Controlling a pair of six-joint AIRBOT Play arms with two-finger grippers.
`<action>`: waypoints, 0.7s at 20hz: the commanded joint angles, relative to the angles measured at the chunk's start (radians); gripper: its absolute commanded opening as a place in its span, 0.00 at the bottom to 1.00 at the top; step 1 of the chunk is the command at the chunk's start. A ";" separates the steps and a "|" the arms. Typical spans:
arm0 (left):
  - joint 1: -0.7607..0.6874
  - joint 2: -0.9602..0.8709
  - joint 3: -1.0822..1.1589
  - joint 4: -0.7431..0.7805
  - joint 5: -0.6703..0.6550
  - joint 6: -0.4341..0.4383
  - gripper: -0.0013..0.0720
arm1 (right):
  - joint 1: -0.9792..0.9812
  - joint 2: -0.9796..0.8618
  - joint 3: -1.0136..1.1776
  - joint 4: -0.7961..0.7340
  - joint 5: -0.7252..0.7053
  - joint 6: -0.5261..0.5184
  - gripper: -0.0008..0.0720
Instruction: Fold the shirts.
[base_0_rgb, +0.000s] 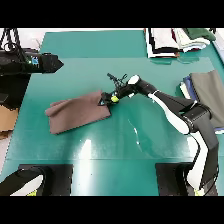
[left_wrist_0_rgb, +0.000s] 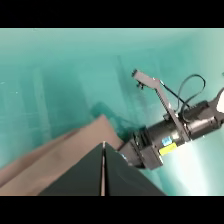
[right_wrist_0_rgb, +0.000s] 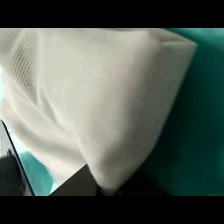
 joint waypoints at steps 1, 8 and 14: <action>-0.041 -0.002 0.000 -0.002 0.005 0.001 0.05 | -0.052 0.042 0.077 -0.078 -0.027 0.014 0.04; -0.240 -0.002 0.000 -0.001 0.041 0.000 0.05 | -0.500 0.324 0.082 -0.432 0.144 0.119 0.04; -0.275 -0.002 0.000 -0.014 0.042 -0.022 0.05 | -0.940 0.400 0.082 -0.448 0.184 0.119 0.04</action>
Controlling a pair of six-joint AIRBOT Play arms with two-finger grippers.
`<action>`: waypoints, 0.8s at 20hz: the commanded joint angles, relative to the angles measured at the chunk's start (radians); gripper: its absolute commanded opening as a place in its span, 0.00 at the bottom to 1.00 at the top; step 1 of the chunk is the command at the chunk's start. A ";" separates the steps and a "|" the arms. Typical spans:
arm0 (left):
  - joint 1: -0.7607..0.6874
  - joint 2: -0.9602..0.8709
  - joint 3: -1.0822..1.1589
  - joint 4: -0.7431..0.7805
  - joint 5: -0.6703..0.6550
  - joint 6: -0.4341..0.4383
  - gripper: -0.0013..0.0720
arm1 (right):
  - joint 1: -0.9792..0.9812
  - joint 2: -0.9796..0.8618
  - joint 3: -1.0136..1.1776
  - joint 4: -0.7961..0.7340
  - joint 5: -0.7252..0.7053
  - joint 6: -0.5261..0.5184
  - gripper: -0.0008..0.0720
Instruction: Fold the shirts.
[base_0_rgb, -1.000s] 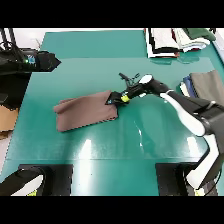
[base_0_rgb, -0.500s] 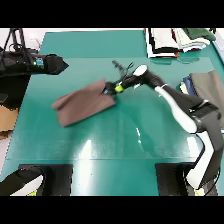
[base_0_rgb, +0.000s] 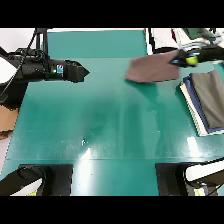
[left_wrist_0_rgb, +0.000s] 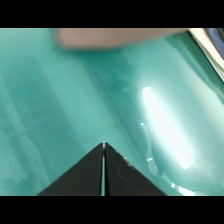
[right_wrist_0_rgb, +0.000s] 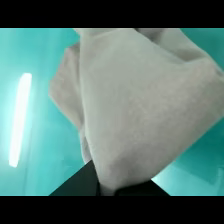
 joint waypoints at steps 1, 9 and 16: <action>-0.016 0.000 0.000 -0.006 0.002 -0.032 0.05 | -0.236 0.030 0.002 -0.023 0.006 0.007 0.04; -0.016 0.000 0.000 -0.007 0.018 -0.061 0.05 | -0.342 0.018 0.104 0.152 -0.209 -0.032 0.04; -0.016 0.000 0.000 -0.007 0.015 -0.060 0.05 | -0.346 0.041 0.320 0.153 -0.209 -0.031 0.04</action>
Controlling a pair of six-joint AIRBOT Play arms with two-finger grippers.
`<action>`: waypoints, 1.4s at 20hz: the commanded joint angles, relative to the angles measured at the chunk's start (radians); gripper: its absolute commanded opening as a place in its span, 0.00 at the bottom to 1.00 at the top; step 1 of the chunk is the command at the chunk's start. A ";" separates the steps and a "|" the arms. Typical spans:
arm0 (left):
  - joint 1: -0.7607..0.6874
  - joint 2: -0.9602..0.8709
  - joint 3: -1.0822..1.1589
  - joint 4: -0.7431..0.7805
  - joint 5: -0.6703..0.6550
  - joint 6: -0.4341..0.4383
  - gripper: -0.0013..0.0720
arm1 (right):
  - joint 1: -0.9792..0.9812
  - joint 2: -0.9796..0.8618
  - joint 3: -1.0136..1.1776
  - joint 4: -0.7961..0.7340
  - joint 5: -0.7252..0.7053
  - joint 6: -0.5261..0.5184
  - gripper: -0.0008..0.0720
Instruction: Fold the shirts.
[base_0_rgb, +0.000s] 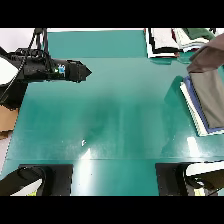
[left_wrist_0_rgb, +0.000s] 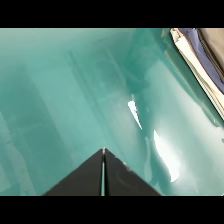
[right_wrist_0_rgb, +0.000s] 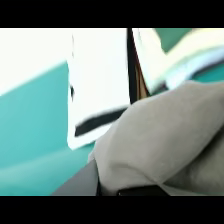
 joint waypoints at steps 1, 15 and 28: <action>0.000 0.000 0.000 0.000 -0.001 -0.001 0.05 | -0.017 0.039 0.035 0.004 -0.001 -0.001 0.04; 0.000 0.000 0.000 0.000 -0.002 0.003 0.06 | -0.251 0.419 -0.618 -0.233 0.245 -0.106 0.04; 0.000 0.000 0.000 0.001 -0.026 0.037 0.06 | -0.576 0.626 -0.818 -0.357 0.365 -0.055 0.78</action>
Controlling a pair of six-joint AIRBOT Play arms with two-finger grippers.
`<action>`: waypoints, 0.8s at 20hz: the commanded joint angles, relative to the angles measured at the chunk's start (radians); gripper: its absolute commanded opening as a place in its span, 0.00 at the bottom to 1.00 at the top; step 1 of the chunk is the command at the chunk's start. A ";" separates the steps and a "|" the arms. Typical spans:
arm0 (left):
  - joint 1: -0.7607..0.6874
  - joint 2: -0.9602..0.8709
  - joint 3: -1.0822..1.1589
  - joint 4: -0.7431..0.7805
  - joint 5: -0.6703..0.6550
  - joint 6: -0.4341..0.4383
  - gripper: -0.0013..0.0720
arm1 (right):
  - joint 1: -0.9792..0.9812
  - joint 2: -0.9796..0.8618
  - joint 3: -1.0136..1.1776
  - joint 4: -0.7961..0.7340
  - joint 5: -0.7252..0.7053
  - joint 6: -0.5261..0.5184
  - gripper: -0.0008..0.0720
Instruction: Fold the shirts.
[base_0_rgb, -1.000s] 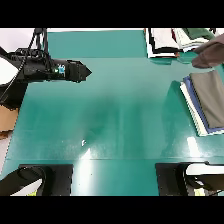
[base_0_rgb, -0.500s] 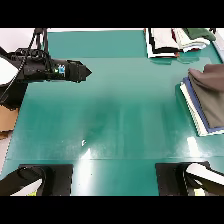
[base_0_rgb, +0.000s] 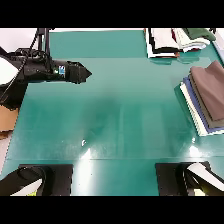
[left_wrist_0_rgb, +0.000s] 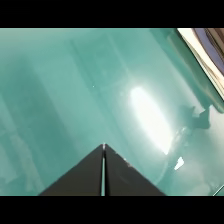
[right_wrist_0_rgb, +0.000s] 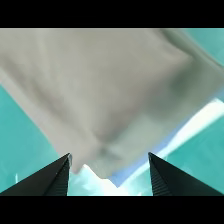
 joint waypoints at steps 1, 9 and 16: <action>0.000 0.000 0.000 0.000 -0.004 0.007 0.06 | -0.043 0.040 0.063 0.061 0.003 0.016 0.78; 0.000 0.000 0.000 0.008 -0.002 0.006 0.06 | 0.563 0.078 0.137 0.300 -0.066 0.034 0.77; 0.000 0.000 0.000 0.007 0.000 0.006 0.06 | 1.095 -0.009 0.138 0.297 -0.167 0.032 0.56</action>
